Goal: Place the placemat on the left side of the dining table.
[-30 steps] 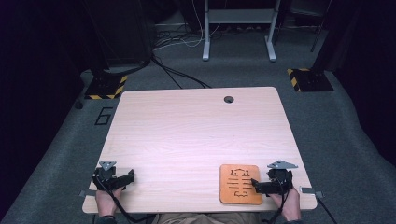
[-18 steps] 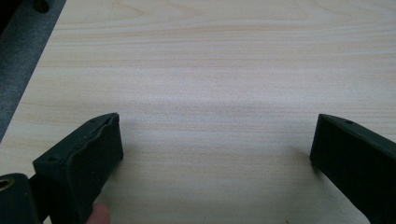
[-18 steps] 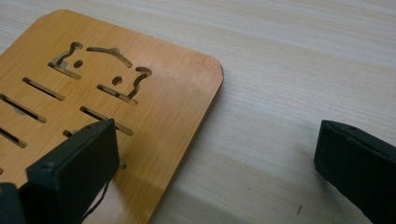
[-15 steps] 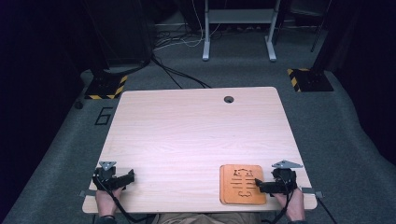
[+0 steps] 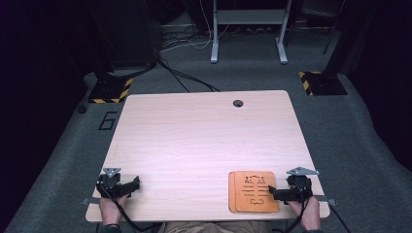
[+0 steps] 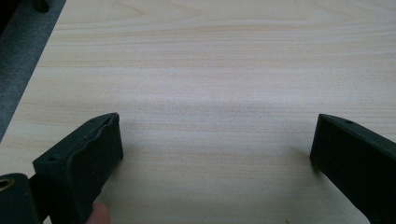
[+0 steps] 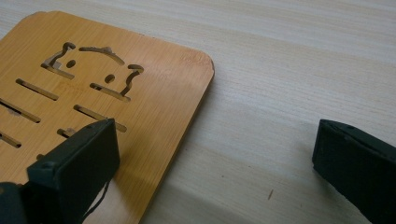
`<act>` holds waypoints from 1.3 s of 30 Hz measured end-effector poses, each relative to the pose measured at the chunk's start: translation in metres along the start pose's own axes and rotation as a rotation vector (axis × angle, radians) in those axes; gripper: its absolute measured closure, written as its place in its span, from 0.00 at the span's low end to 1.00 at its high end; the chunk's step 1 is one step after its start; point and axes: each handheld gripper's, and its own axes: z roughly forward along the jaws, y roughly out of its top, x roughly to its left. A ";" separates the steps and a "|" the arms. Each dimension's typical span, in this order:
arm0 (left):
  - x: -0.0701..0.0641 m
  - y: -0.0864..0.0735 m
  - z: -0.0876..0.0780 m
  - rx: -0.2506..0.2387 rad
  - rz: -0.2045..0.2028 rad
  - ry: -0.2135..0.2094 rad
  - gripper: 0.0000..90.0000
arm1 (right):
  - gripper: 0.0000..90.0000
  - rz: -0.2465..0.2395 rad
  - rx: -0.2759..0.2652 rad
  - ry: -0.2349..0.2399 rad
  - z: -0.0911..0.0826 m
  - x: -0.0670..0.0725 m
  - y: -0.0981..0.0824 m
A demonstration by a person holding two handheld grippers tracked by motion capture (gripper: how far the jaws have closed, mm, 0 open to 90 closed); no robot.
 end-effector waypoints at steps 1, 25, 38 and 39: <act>0.000 0.000 0.000 -0.001 -0.001 0.000 0.03 | 0.00 -0.014 -0.010 0.002 0.000 -0.002 -0.001; 0.000 0.000 0.000 0.000 0.000 0.000 0.03 | 0.01 0.026 -0.077 -0.017 -0.005 -0.013 -0.011; -0.002 0.000 -0.002 0.008 0.009 -0.012 0.02 | 0.01 0.019 -0.078 -0.030 -0.005 -0.012 -0.012; -0.003 0.000 -0.002 0.013 0.015 -0.015 0.02 | 0.01 0.020 -0.076 -0.034 -0.005 -0.011 -0.012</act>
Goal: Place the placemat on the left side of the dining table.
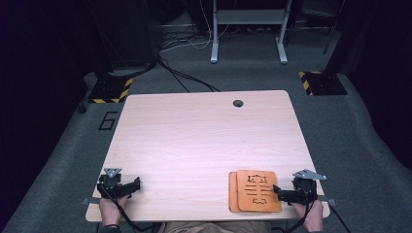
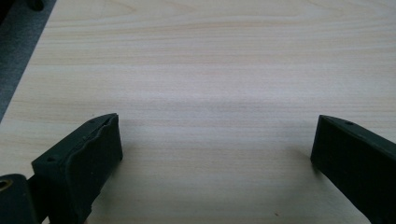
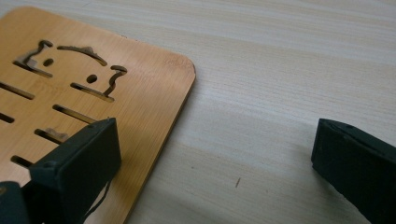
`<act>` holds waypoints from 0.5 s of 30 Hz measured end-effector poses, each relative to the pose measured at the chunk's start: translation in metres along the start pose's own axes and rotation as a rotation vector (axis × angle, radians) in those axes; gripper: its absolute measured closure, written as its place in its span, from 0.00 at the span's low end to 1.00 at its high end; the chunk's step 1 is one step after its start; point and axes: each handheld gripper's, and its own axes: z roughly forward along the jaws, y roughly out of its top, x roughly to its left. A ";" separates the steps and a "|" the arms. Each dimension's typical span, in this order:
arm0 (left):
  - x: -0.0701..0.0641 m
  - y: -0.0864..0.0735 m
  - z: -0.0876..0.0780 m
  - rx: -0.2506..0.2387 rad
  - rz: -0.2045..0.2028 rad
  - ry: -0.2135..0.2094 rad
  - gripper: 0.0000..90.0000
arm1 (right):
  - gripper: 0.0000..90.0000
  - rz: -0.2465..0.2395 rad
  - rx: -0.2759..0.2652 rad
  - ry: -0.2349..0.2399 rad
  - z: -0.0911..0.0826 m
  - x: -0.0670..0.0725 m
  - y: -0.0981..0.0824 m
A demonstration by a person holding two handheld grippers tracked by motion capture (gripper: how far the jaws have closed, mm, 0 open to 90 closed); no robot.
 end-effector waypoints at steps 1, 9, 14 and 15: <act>-0.002 0.001 -0.001 0.006 0.005 -0.006 0.02 | 0.01 -0.007 0.000 -0.002 0.000 0.000 0.000; -0.020 0.009 -0.012 0.002 0.045 -0.057 0.03 | 0.01 -0.012 0.000 -0.034 0.001 0.001 0.000; -0.036 0.017 -0.021 -0.002 0.073 -0.109 0.03 | 0.01 -0.007 0.000 -0.039 0.001 0.000 0.000; -0.039 0.018 -0.022 -0.008 0.078 -0.116 0.03 | 0.01 -0.007 -0.001 -0.039 0.001 0.000 0.000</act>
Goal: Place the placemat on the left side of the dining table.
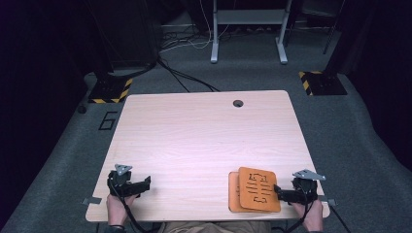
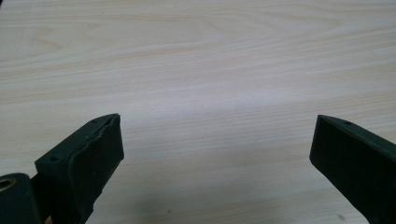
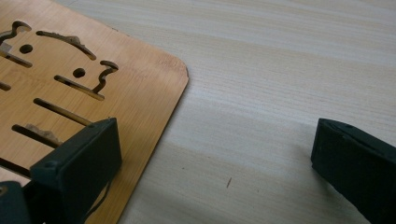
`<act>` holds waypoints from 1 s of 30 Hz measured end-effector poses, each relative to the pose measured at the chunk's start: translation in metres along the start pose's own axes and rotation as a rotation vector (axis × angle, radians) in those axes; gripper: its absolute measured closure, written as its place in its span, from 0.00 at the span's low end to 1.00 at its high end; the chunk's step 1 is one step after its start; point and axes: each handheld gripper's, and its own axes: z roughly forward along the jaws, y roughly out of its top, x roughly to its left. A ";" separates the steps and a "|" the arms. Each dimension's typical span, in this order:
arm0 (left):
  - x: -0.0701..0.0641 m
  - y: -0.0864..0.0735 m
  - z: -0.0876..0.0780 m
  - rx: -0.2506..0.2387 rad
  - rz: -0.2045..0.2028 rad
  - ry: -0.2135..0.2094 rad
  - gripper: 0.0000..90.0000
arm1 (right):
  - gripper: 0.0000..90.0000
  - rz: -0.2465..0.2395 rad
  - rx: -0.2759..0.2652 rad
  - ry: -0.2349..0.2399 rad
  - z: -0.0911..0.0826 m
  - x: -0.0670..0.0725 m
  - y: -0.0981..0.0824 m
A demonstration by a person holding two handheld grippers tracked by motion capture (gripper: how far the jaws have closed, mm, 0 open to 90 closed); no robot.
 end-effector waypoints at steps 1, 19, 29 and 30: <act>-0.003 0.002 -0.001 0.008 0.006 -0.013 0.03 | 0.01 0.000 -0.001 0.000 0.000 0.000 0.000; -0.060 0.026 -0.001 0.078 0.070 -0.152 0.02 | 0.01 0.004 -0.007 -0.004 0.000 0.000 -0.001; -0.089 0.038 0.002 0.101 0.082 -0.231 0.02 | 0.01 0.005 -0.010 -0.003 0.000 0.000 -0.001; -0.091 0.040 0.002 0.105 0.084 -0.241 0.02 | 0.01 0.004 -0.009 -0.004 0.000 0.000 -0.001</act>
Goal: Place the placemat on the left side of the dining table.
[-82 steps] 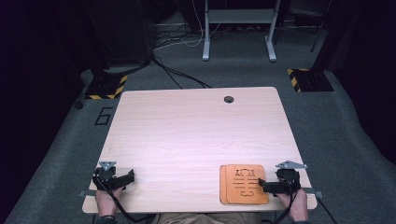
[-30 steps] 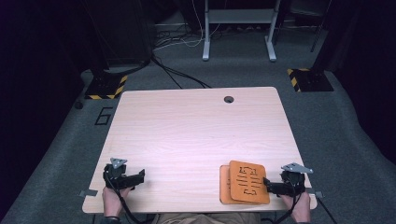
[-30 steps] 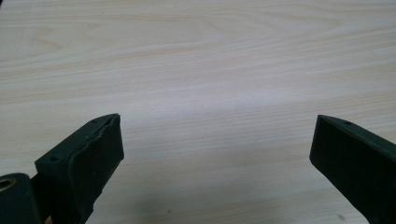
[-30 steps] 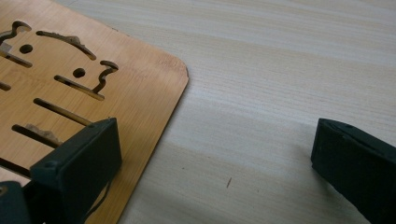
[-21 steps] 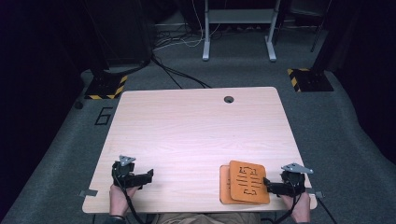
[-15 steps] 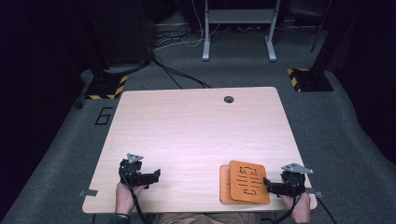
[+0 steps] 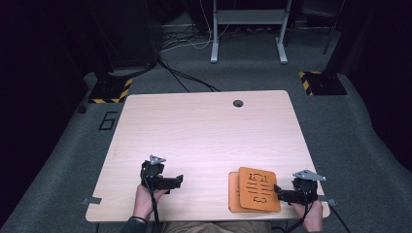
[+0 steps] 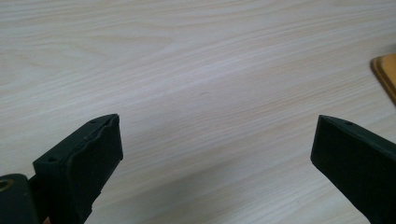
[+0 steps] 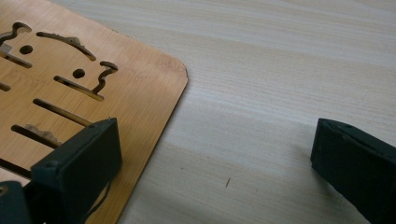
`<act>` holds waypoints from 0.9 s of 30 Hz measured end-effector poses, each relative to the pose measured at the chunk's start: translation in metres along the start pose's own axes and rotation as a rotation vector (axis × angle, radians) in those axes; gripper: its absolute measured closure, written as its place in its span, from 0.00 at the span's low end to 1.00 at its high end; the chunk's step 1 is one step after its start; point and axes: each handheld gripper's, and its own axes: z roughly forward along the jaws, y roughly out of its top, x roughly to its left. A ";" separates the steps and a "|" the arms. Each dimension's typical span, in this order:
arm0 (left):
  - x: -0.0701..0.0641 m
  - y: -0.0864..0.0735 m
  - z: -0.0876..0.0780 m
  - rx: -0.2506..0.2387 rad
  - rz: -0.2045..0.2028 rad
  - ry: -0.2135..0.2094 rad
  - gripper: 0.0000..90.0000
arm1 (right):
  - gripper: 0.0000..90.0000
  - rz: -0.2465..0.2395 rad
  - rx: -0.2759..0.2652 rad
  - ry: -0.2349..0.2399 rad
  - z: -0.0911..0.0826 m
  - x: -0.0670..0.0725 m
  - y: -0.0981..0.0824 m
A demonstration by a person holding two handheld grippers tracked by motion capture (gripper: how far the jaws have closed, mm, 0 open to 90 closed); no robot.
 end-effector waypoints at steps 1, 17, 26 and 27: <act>0.000 0.000 0.000 0.000 0.000 0.000 0.02 | 0.01 0.000 0.000 0.000 0.000 0.000 0.000; -0.043 0.021 0.013 0.022 0.044 -0.105 0.03 | 0.02 -0.002 -0.003 -0.001 0.000 0.000 0.000; -0.069 0.029 0.026 0.047 0.090 -0.158 0.04 | 0.02 -0.003 -0.005 -0.002 0.000 0.000 0.000; -0.072 0.029 0.027 0.051 0.096 -0.165 0.04 | 0.02 -0.003 -0.005 -0.002 0.000 0.000 0.000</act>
